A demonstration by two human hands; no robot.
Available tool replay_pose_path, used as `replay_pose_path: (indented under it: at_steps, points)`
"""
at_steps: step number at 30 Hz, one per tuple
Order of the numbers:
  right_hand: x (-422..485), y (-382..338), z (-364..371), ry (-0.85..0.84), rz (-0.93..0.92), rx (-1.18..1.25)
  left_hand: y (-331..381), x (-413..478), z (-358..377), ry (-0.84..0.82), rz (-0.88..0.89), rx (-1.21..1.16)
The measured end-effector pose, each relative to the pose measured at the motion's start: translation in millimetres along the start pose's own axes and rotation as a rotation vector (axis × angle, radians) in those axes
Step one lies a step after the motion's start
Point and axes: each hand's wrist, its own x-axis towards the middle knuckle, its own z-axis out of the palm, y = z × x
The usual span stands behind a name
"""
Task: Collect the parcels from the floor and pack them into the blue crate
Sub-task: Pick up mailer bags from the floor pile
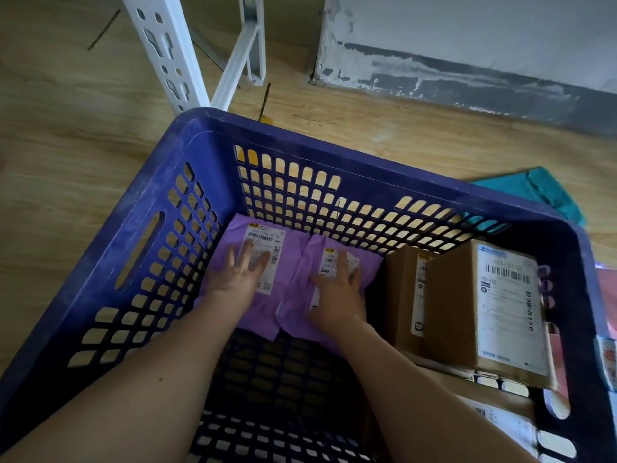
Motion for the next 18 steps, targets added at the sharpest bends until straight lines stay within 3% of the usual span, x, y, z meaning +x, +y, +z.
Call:
replay_pose_path:
  at_steps: [6, 11, 18]
  points:
    - [1, -5, -1, -0.075, 0.105, -0.142, -1, -3, 2, 0.018, -0.002, 0.004]
    - [0, -14, 4, -0.152, 0.014, -0.295, 5, -6, -4, -0.004, 0.054, -0.039]
    - [5, -4, 11, -0.187, -0.038, -0.331, 5, -5, -6, -0.003, 0.059, -0.049]
